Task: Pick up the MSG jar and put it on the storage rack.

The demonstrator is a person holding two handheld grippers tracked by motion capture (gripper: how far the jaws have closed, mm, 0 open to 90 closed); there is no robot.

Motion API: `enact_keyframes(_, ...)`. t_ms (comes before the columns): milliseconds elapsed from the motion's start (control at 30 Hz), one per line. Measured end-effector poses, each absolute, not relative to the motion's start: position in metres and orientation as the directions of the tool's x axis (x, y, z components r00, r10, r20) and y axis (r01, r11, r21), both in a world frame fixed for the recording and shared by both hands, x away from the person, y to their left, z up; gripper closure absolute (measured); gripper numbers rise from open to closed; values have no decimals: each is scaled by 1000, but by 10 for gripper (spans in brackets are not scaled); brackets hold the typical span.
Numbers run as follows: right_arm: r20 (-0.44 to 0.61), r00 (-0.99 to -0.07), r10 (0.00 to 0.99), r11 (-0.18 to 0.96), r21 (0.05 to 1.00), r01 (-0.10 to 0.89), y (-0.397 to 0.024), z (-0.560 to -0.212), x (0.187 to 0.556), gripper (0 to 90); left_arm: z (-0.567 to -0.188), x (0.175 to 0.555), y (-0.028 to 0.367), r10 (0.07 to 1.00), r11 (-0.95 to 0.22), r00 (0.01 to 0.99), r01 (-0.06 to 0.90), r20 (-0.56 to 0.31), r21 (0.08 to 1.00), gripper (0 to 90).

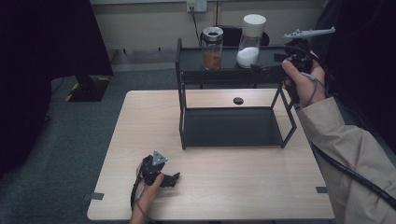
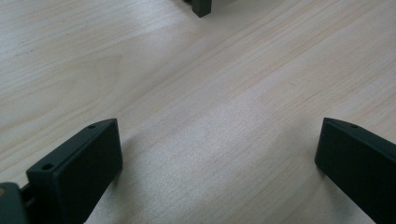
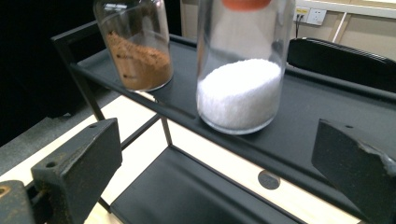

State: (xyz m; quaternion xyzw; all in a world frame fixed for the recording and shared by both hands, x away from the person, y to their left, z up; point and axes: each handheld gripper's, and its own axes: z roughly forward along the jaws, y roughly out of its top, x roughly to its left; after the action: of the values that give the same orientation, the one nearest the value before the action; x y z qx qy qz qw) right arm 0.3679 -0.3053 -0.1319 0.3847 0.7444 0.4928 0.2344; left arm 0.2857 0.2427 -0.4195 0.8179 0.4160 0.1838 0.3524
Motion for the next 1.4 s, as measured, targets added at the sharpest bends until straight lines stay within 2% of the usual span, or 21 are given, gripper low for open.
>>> enact_keyframes(1400,93,-679,728,202,918,342,-322,-222,337,5,-420,285,243,810,-405,586,549,9,731,0)
